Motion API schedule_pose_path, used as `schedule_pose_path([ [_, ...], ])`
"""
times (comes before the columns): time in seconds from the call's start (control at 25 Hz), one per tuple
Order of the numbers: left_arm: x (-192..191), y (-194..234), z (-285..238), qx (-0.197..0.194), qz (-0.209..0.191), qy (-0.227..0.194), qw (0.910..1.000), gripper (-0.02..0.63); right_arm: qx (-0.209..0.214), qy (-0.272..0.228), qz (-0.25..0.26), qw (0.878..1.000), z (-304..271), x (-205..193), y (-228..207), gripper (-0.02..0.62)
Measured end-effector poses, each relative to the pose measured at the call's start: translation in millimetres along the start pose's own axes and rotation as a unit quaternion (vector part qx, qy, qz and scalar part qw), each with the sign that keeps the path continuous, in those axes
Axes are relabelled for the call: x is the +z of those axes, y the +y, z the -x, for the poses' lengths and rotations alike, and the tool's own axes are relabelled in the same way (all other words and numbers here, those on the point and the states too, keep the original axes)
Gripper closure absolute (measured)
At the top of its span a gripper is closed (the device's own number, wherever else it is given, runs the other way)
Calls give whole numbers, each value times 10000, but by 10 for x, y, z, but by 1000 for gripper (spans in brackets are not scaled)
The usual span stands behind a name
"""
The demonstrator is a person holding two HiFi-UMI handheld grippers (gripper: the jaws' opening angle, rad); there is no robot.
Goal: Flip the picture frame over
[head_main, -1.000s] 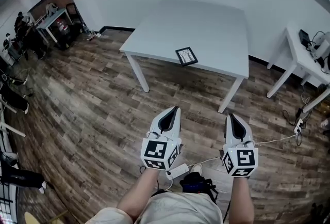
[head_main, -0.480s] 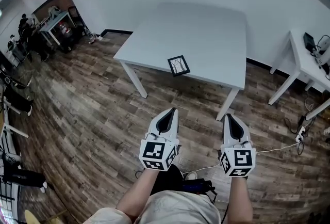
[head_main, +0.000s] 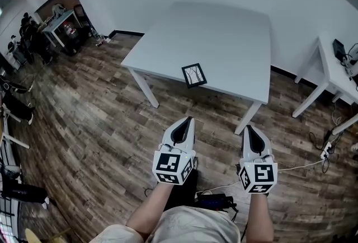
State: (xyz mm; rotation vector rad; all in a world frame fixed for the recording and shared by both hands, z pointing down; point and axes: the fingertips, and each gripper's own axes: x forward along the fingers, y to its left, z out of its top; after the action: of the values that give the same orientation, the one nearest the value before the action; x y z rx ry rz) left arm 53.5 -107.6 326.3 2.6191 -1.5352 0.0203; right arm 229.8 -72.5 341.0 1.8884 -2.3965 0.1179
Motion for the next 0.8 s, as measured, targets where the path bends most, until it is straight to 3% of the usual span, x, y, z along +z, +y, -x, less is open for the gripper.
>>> schedule_pose_path([
  [0.44, -321, 659, -852, -94, 443, 100, 9989, 606, 115, 328, 0, 9994, -1021, -197, 51, 572],
  [0.6, -463, 927, -1113, -75, 1109, 67, 9938, 606, 205, 499, -25, 9985, -1337, -314, 118, 572],
  [0.8, -707, 1201, -1339, -68, 2060, 70, 9785, 604, 284, 754, -60, 9967, -1603, -512, 193, 572],
])
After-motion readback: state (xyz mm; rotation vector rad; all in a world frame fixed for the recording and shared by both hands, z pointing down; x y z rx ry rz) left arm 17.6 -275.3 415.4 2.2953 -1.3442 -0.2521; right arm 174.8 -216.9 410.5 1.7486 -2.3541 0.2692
